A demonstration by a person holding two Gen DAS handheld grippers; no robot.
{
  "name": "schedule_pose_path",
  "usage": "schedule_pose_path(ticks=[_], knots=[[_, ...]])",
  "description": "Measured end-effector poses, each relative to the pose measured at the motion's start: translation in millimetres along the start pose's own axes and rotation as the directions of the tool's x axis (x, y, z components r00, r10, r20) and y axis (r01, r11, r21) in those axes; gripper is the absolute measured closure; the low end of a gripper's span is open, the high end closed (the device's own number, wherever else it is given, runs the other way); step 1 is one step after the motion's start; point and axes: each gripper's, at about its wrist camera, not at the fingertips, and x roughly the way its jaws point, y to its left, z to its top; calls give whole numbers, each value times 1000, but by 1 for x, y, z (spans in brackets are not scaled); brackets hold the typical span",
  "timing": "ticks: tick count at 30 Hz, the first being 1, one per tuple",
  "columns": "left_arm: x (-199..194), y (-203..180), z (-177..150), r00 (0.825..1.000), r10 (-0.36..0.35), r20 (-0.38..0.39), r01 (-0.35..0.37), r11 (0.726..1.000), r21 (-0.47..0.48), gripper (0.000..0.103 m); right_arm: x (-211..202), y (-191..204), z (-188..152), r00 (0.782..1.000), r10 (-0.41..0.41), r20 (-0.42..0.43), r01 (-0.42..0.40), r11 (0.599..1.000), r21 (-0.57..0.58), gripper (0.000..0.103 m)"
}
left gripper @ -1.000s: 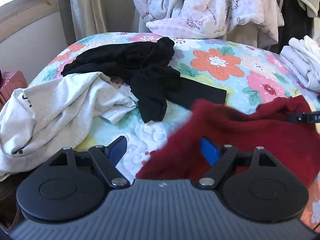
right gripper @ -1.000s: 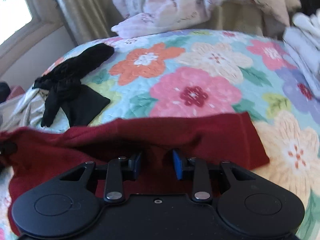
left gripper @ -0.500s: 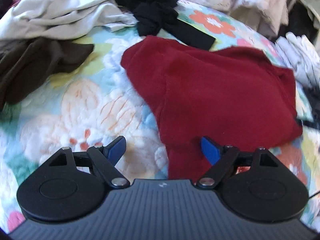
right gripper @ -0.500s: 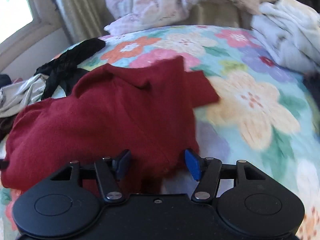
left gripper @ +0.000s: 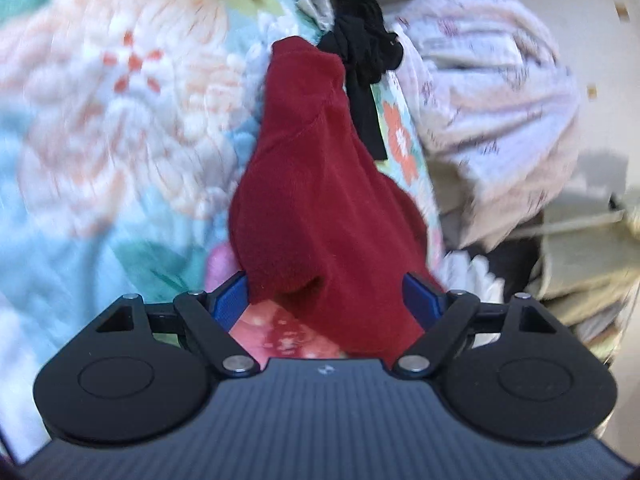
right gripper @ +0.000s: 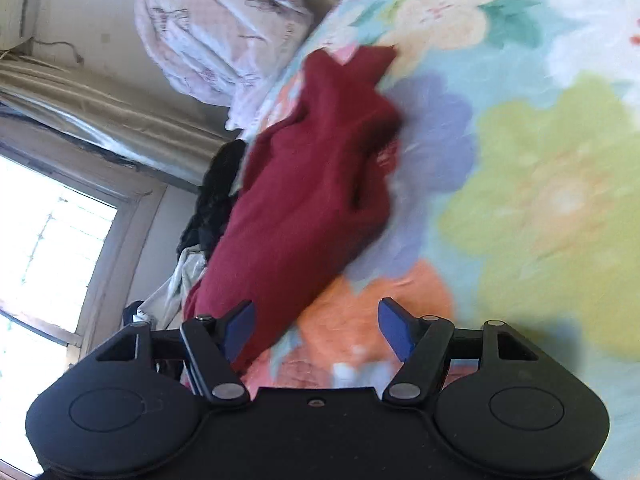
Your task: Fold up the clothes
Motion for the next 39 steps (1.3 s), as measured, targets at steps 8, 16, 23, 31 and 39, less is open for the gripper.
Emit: schedule_pose_path(ticks=[8,16,23,31,39], knots=[[35,-13,-26,970,173,172,-174,985,-6,17,29,-9,-6,974,-48,223,-12,965,263,26],[65,-44,-32,893,261,366,-372,886,277,68,65,21,18,958,-139,249,84,972,217,65],[6,-56,-68,889,186,419,-387,793,470,86,25,41,16,971,-17,238,10,999,31,91],[-53,-36,-133,910,203,362,-371,789,489,86,-83,3,-37,969,-94,228,80,994,71,94],[-73,-60,-135,935,132,330,-320,714,623,76,-90,-16,-33,983,27,181,-53,989,137,84]])
